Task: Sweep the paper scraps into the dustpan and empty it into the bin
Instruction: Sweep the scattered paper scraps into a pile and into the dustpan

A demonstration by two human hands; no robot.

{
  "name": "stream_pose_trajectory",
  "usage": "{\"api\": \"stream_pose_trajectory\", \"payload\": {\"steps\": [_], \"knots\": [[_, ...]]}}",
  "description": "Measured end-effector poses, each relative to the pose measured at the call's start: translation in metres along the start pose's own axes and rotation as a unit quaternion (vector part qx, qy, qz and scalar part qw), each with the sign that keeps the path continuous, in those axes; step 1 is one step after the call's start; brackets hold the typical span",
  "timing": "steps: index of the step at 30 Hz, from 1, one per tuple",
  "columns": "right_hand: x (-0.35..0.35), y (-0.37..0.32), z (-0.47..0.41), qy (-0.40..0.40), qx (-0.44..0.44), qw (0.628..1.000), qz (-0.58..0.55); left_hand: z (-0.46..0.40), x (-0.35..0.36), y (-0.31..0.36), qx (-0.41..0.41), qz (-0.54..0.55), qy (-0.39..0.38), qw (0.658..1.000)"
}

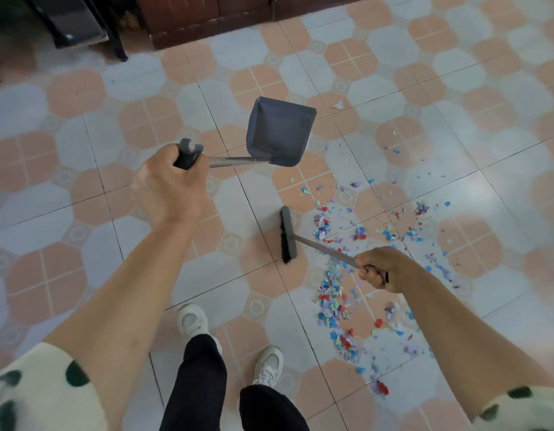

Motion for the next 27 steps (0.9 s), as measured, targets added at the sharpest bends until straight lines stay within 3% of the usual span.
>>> {"api": "stream_pose_trajectory", "payload": {"steps": [7,14,18,22,27], "knots": [[-0.003,-0.018,0.018,-0.023,-0.032,0.999,-0.017,-0.03,0.053,0.01,0.009,0.108,-0.025,0.994],[0.022,-0.064,0.006,-0.068,0.012,0.998,-0.005,-0.074,0.095,0.048,0.031,0.029,-0.055,0.998],[-0.012,-0.091,0.001,-0.022,0.058,0.998,-0.022,-0.108,0.126,0.065,0.062,0.041,-0.086,0.994],[-0.058,-0.102,0.005,0.02,0.047,0.995,-0.081,-0.142,0.157,0.081,0.095,0.057,-0.126,0.986],[-0.084,-0.106,0.023,-0.03,0.029,0.998,-0.043,-0.17,0.184,0.104,0.108,0.043,-0.168,0.979]]}}
Point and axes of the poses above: each hand's wrist, its own z-axis away from the middle knuckle, its own x-axis out of the palm, y = z × x, the point moved 2 cm from there along -z, towards the middle knuckle, and after that the axes turned 13 degrees about x, right-handed, at the moved point
